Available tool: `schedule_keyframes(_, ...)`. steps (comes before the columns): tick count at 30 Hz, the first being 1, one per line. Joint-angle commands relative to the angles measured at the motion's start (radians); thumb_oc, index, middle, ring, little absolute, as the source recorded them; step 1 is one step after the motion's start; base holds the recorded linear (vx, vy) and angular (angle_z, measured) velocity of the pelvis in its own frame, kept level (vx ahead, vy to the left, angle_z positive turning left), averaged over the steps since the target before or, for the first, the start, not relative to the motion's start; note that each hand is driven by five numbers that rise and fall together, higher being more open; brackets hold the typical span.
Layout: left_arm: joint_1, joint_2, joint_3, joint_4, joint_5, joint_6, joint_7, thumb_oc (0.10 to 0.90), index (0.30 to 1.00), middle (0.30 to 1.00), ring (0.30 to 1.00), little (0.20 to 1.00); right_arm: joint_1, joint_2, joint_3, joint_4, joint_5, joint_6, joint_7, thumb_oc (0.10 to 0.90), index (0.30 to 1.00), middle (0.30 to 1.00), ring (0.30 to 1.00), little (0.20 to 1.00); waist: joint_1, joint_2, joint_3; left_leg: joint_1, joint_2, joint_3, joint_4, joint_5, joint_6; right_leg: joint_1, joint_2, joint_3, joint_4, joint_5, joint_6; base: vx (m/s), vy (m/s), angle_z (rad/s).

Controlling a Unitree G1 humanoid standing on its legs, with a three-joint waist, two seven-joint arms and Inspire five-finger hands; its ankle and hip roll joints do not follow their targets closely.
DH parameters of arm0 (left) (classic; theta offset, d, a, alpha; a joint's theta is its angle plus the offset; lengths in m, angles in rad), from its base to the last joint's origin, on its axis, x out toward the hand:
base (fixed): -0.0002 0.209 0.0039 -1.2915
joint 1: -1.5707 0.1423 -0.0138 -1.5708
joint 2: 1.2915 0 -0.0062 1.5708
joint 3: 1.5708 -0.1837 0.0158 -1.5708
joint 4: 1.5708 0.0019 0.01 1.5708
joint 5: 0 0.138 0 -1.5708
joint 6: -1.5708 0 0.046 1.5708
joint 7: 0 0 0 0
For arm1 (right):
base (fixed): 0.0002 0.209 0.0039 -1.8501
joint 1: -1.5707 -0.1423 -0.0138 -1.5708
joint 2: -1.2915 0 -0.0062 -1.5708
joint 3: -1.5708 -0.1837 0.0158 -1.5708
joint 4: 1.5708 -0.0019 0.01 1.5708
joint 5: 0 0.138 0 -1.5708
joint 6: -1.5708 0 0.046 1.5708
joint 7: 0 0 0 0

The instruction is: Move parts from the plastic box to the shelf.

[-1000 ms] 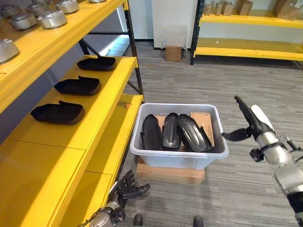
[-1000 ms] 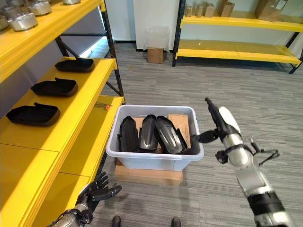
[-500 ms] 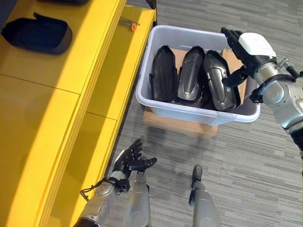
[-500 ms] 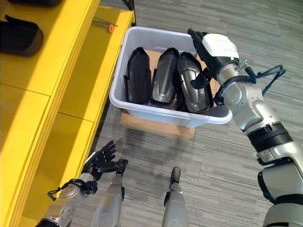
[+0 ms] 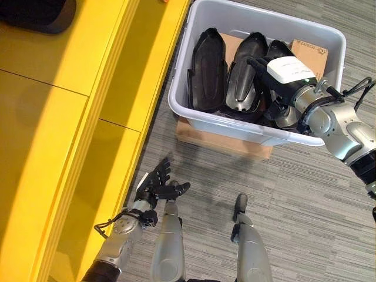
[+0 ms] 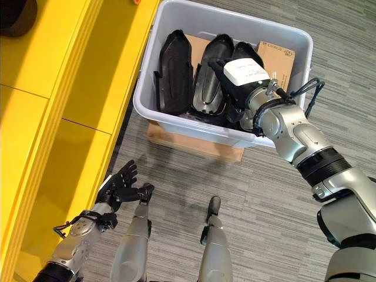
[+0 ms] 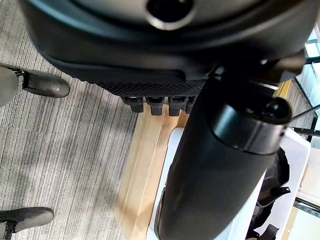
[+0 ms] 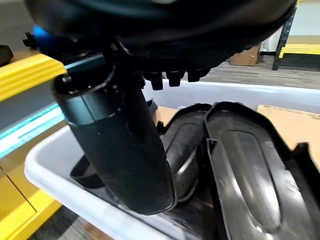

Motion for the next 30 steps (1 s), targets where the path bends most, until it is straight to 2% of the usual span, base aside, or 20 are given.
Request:
schedule_keyframes(1,0.018,0.042,0.019,-0.119,0.067,-0.083,0.011,0.9,1.0,1.0,1.0,1.0,-0.125,-0.081,0.005,-0.037,-0.015,-0.014,-0.027,0.9,1.0,1.0,1.0,1.0,-0.005,-0.052,-0.045,0.013,0.039,0.018,0.071,-0.064,0.001,-0.026,-0.003,0.012,-0.031,0.086,-0.054,0.0,0.0,0.0)
schedule_keyframes(5,-0.001,0.035,0.018,-0.099,0.077,-0.084,0.03,0.9,1.0,1.0,1.0,1.0,-0.112,-0.107,-0.003,-0.039,-0.012,-0.006,-0.028,0.9,1.0,1.0,1.0,1.0,-0.009,-0.066,-0.023,0.003,0.045,0.017,0.077,-0.064,-0.001,-0.038,0.004,0.012,-0.028,0.087,-0.055,0.0,0.0,0.0)
schedule_keyframes(10,-0.002,0.031,0.031,-0.093,0.065,-0.089,0.048,0.9,1.0,1.0,1.0,1.0,-0.105,-0.138,-0.012,-0.015,-0.018,0.005,-0.043,0.9,1.0,1.0,1.0,1.0,-0.016,-0.067,-0.003,-0.008,0.052,0.019,0.071,-0.058,-0.004,-0.061,0.012,0.015,-0.022,0.088,-0.056,0.0,0.0,0.0)
schedule_keyframes(21,0.02,0.044,0.056,-0.128,0.028,-0.1,0.058,0.9,1.0,1.0,1.0,1.0,-0.208,-0.172,0.028,0.093,-0.03,0.025,-0.086,0.9,1.0,1.0,1.0,1.0,-0.018,-0.036,0.004,-0.1,0.057,0.025,0.048,-0.033,-0.01,-0.185,0.018,0.02,-0.005,0.097,-0.051,0.0,-0.011,-0.04)
schedule_keyframes(25,0.022,0.04,0.059,-0.125,0.021,-0.101,0.062,0.9,1.0,1.0,1.0,1.0,-0.245,-0.177,0.056,0.112,-0.027,0.026,-0.089,0.9,1.0,1.0,1.0,1.0,-0.018,-0.033,0.004,-0.114,0.059,0.026,0.044,-0.029,-0.011,-0.207,0.019,0.022,0.002,0.096,-0.051,0.0,0.0,0.0)
schedule_keyframes(30,0.035,0.043,0.079,-0.132,0.014,-0.102,0.071,0.9,1.0,1.0,1.0,1.0,-0.301,-0.226,0.103,0.073,-0.024,0.024,-0.086,0.9,1.0,1.0,1.0,1.0,-0.02,-0.031,0.004,-0.131,0.06,0.024,0.029,-0.021,-0.011,-0.235,0.02,0.018,0.017,0.089,-0.053,0.04,-0.021,0.02)
